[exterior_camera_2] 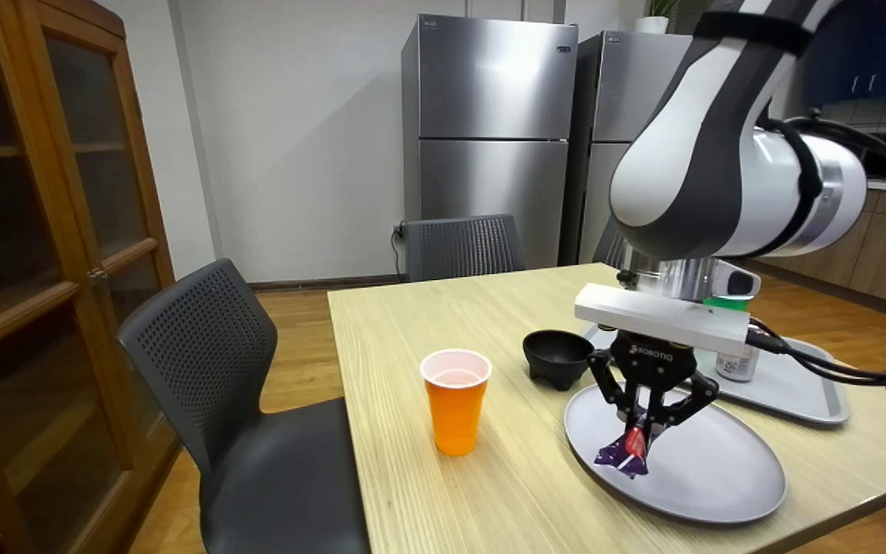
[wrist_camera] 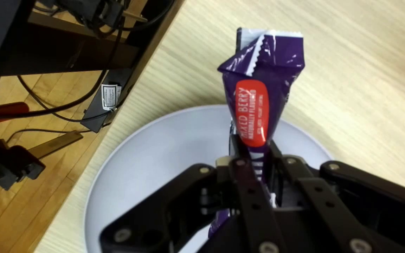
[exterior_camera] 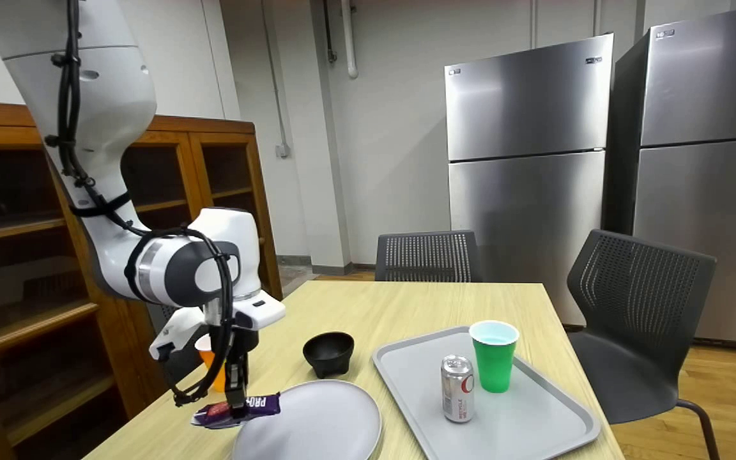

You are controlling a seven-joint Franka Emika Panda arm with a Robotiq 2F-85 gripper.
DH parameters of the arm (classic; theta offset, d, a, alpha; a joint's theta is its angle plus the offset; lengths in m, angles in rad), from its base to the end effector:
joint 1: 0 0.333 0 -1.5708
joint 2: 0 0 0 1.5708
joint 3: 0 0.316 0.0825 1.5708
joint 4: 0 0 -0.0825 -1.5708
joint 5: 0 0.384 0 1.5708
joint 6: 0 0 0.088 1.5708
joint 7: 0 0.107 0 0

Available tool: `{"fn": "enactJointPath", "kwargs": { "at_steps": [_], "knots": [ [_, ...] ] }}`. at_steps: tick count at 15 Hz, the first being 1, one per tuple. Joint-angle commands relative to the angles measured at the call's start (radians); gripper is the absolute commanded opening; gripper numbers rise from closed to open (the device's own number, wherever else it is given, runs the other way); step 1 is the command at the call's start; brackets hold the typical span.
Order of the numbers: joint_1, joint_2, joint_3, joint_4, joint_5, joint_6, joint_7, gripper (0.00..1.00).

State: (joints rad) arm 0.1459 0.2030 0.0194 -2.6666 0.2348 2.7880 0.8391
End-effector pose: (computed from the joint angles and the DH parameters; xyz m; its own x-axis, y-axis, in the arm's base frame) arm 0.4011 0.0567 0.1640 0.6187 -0.7780 -0.1090 -0.7810 -0.6242 0.0221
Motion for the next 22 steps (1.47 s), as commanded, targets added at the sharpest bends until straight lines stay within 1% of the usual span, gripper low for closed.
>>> {"fn": "enactJointPath", "kwargs": {
  "at_steps": [1,6,11,16,22],
  "knots": [
    [0.031,-0.019,0.059,0.006,0.003,-0.029,-0.030,0.04],
    [0.087,0.010,0.117,0.037,-0.002,-0.022,-0.022,0.04],
    [0.138,0.051,0.141,0.077,-0.014,-0.015,0.000,0.04],
    [0.199,0.105,0.123,0.124,-0.060,-0.010,0.032,0.04],
    [0.247,0.184,0.091,0.186,-0.100,-0.011,0.062,0.04]
  ]
}}
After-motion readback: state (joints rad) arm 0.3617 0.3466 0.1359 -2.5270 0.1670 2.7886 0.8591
